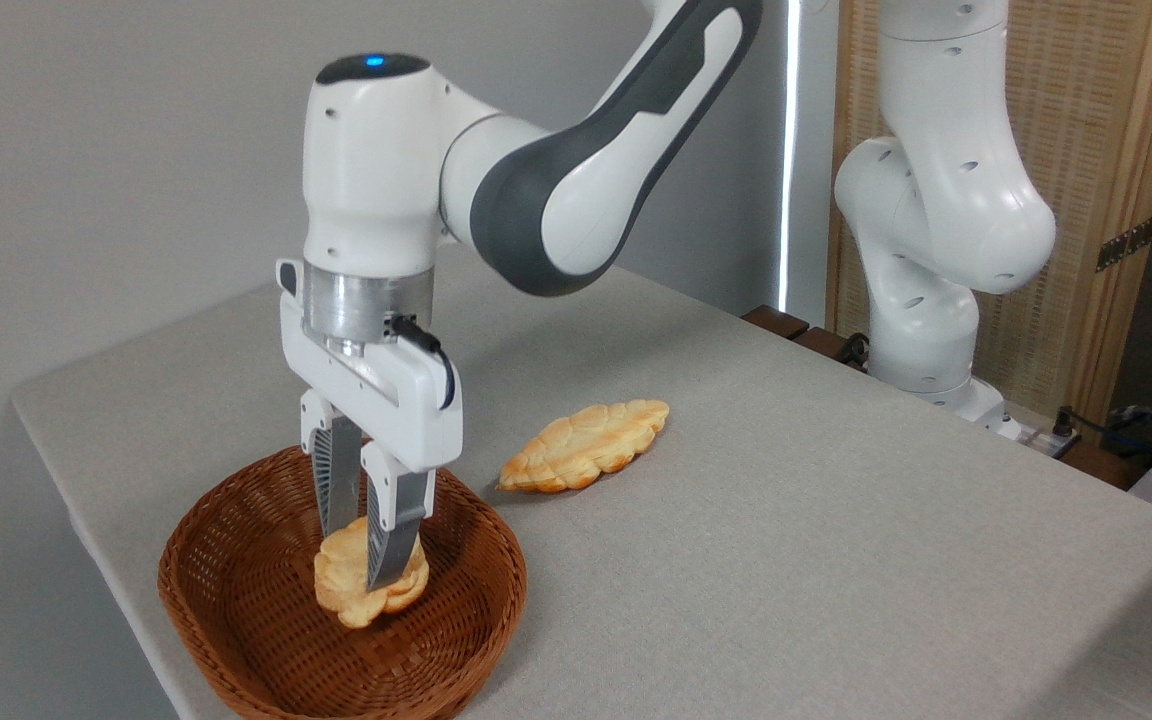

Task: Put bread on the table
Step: 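Close the gripper on the toasted bun inside the basket, then lift the bun out of the basket and carry it beside the pastry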

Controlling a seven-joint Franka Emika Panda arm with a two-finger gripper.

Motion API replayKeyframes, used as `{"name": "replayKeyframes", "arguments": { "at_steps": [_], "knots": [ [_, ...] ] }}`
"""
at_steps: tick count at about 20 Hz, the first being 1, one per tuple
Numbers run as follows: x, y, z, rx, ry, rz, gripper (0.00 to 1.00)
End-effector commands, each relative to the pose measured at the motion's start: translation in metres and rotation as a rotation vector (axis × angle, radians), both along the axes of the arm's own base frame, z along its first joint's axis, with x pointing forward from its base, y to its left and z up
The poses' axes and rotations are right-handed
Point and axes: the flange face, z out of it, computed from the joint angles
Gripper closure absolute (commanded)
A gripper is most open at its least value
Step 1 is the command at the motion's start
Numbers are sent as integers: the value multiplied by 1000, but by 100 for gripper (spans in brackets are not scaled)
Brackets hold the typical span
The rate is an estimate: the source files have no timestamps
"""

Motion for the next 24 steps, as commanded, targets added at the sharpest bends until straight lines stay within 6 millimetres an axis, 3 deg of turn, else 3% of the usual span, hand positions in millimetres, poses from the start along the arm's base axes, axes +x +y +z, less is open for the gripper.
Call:
{"name": "replayKeyframes", "arguments": {
  "at_steps": [1,7,10,12,18,19,20,21,24],
  "knots": [
    [-12,12,29,-20,-9,45,57],
    [-45,55,59,-31,129,102,52],
    [-59,60,68,-36,178,102,50],
    [-70,69,62,-35,249,94,48],
    [-117,73,18,-37,410,17,39],
    [-122,73,11,-37,426,16,27],
    [-125,72,5,-35,438,13,5],
    [-127,72,1,-34,449,13,0],
    [-127,69,-5,-29,461,8,0]
  ]
}}
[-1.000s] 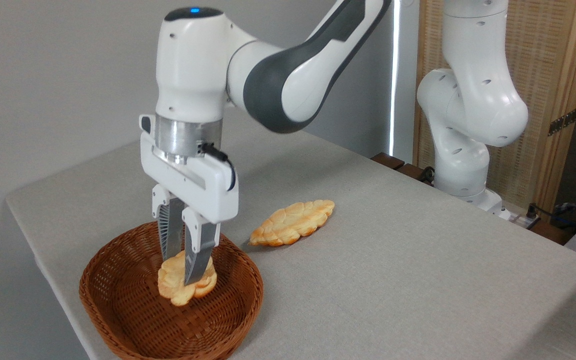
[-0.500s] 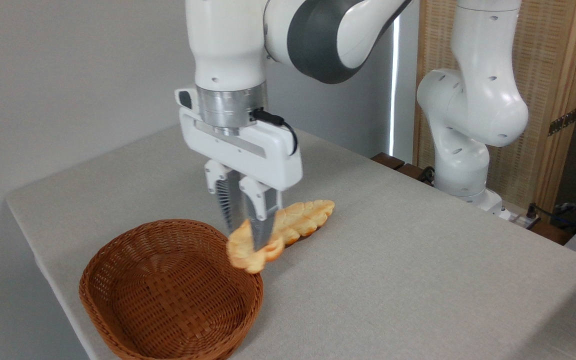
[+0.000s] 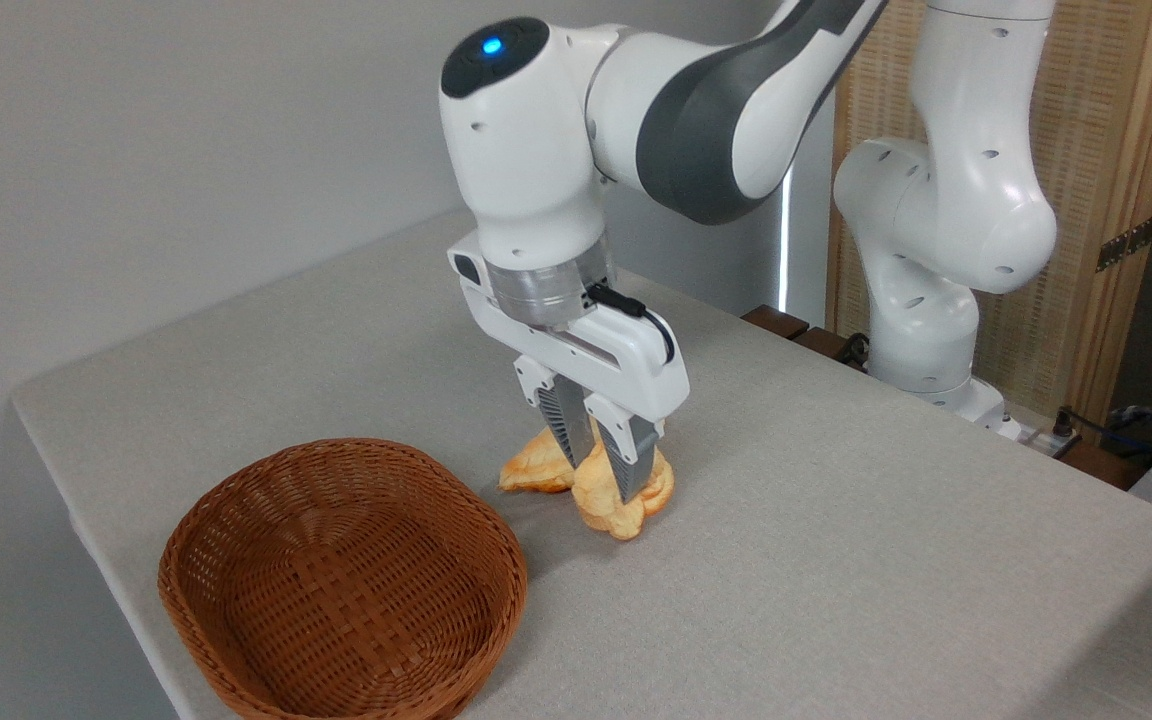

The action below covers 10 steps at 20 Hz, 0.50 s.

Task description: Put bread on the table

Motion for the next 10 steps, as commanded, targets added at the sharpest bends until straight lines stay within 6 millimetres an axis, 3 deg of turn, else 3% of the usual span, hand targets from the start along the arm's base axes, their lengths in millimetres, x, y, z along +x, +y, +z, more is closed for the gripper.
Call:
{"name": "replayKeyframes", "arguments": {
  "at_steps": [1,10],
  "knots": [
    [-6,-2,-1,3,5,-30,0],
    [-2,-28,0,15,-15,-80,0]
  ]
}}
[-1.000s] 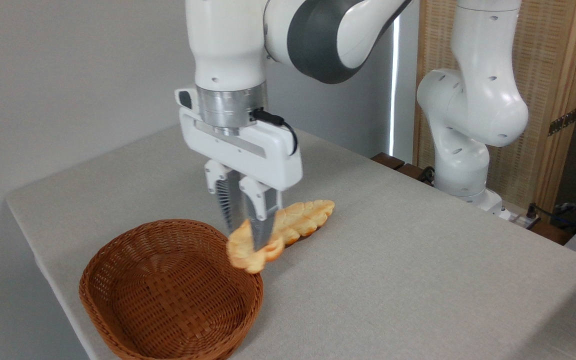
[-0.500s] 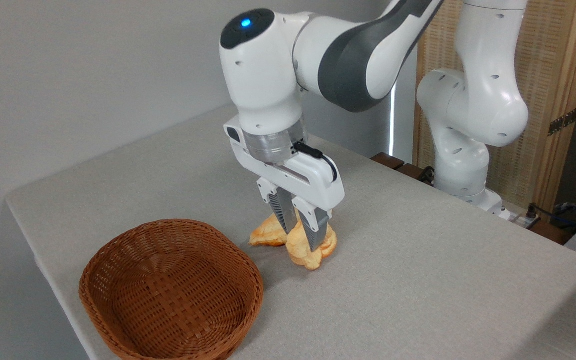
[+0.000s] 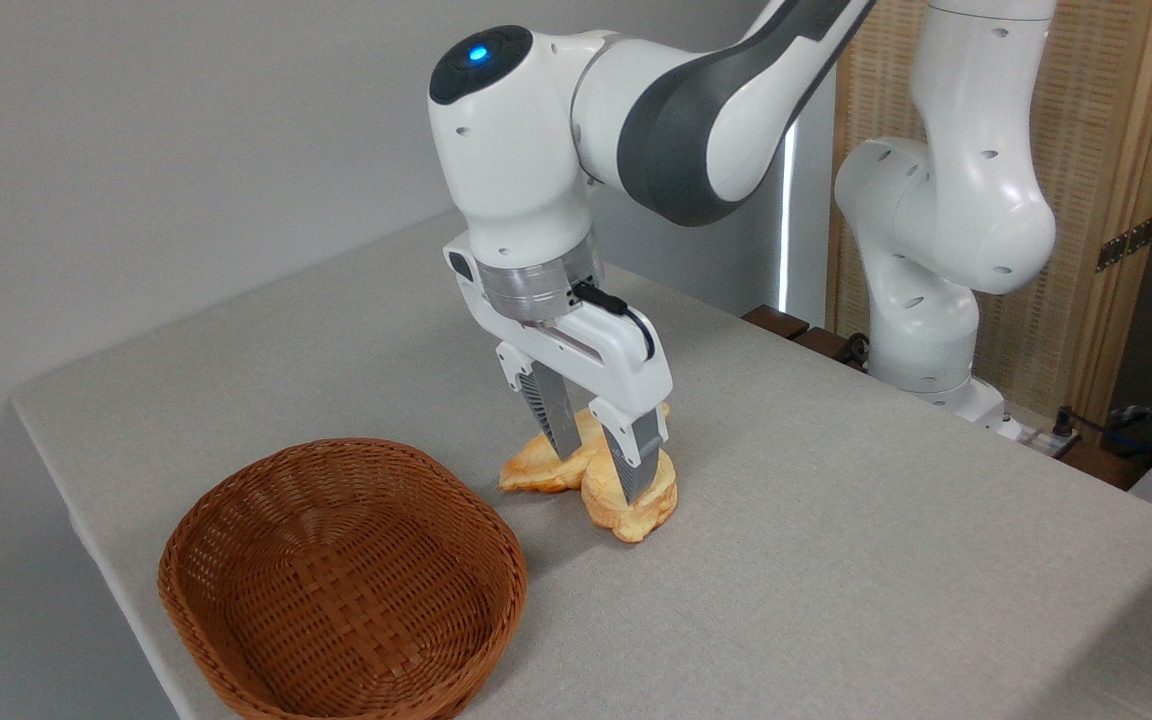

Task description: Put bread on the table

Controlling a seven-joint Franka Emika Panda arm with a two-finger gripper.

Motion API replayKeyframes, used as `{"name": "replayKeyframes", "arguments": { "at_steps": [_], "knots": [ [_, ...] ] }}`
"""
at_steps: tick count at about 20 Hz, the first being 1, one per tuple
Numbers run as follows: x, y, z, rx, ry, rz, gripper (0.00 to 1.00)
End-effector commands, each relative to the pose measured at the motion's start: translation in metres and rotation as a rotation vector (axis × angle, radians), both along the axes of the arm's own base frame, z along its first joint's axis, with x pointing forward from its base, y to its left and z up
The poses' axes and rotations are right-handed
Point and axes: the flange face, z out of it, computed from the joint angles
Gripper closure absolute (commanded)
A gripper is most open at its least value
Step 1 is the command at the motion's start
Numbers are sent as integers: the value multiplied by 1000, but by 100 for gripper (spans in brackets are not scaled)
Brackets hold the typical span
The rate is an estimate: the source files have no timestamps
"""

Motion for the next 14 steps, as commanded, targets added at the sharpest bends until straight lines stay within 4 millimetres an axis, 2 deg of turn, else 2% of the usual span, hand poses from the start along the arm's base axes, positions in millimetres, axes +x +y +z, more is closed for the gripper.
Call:
{"name": "replayKeyframes", "arguments": {
  "at_steps": [1,5,7,9,10,11,14],
  "knots": [
    [0,-11,5,13,-21,-46,0],
    [10,-16,31,11,-67,-48,0],
    [19,-16,58,6,-123,-40,0],
    [23,-20,76,-1,-159,-40,0],
    [24,-29,83,-1,-174,-56,0],
    [24,-37,87,1,-182,-68,0],
    [24,-36,95,-3,-199,-63,0]
  ]
}}
